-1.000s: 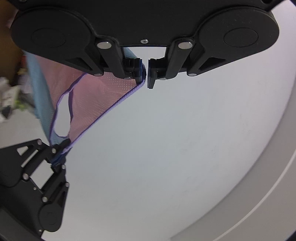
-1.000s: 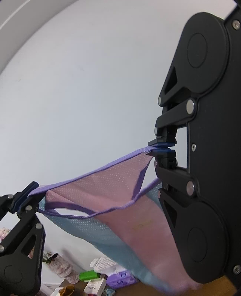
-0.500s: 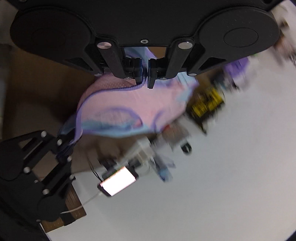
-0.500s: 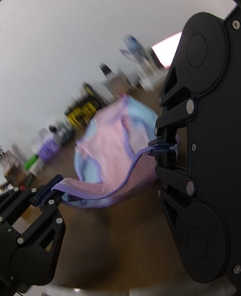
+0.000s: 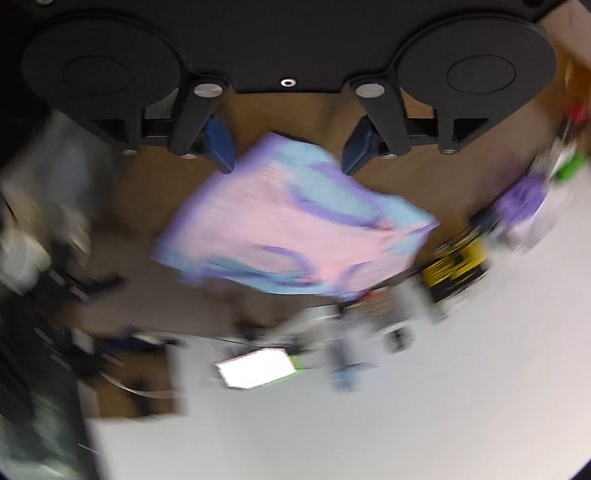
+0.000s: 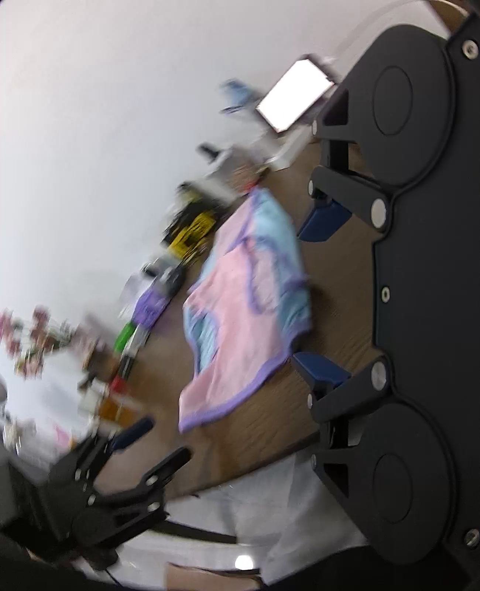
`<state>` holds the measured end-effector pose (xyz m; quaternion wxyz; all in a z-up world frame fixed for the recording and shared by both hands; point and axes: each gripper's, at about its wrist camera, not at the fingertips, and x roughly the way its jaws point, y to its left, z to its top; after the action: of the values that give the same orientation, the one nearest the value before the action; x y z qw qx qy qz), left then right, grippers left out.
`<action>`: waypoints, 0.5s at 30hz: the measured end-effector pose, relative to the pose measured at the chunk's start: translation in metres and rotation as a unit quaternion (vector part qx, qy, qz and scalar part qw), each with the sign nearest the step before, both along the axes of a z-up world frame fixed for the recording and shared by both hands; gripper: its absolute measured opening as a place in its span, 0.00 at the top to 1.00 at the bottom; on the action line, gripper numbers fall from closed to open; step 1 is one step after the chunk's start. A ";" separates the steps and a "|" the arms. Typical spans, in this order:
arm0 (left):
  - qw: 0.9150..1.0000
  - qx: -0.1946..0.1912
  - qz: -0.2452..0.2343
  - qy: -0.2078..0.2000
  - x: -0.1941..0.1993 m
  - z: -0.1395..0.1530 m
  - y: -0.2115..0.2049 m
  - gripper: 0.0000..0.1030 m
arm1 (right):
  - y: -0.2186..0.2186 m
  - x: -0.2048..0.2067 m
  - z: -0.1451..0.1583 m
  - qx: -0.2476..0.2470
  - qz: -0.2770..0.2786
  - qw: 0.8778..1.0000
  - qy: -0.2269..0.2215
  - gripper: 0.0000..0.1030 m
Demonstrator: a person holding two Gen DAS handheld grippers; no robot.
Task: Fold clothes
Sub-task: 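Lay the garment flat on the table and open both grippers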
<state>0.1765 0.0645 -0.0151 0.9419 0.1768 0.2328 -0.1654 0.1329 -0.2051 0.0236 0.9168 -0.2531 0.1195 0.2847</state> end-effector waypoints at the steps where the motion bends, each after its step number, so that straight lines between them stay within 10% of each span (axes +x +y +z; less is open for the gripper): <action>1: 1.000 -0.011 0.017 0.003 0.006 0.001 0.000 0.35 | -0.002 0.008 0.001 0.012 -0.021 1.000 0.006 0.28; 9: 0.991 -0.064 0.095 0.068 0.035 -0.009 -0.009 0.35 | -0.004 0.076 -0.001 0.170 -0.085 0.975 0.119 0.27; 15: 0.986 -0.077 0.104 0.104 0.044 -0.018 -0.013 0.34 | 0.017 0.091 -0.014 0.158 -0.084 0.975 0.129 0.26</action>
<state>0.2204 0.0512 -0.0330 0.9355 0.0606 0.3330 -0.1009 0.2240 -0.1878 0.0099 0.9428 -0.0553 0.2108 0.2523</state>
